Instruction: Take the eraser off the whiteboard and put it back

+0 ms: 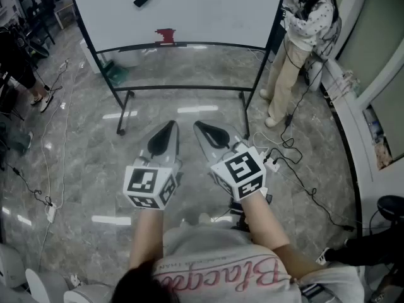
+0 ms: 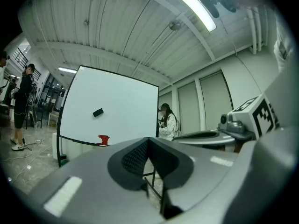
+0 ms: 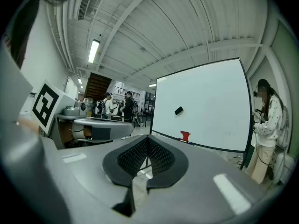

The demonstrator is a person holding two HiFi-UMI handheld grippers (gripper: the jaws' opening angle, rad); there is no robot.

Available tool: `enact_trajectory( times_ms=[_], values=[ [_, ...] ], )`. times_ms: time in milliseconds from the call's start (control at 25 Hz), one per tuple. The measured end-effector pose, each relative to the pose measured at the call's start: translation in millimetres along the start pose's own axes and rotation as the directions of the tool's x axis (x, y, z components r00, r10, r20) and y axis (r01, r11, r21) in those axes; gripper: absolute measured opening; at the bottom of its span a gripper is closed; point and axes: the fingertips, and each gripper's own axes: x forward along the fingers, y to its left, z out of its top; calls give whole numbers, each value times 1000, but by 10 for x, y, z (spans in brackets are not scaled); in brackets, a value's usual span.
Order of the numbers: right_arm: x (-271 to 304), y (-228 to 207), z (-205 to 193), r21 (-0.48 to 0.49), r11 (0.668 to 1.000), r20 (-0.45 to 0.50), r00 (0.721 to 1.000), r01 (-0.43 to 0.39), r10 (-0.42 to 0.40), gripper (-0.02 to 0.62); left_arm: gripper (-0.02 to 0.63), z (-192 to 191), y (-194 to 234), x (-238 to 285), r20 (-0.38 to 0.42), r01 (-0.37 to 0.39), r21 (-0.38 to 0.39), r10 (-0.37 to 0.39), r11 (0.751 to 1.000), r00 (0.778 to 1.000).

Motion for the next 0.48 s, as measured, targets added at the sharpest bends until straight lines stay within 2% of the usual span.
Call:
enact_trajectory(
  times_ms=[480],
  values=[
    [-36, -123, -108, -14, 1000, -16, 1000, -19, 19, 0, 0, -67, -50, 159, 5, -21, -23, 21, 1000, 1000]
  ],
)
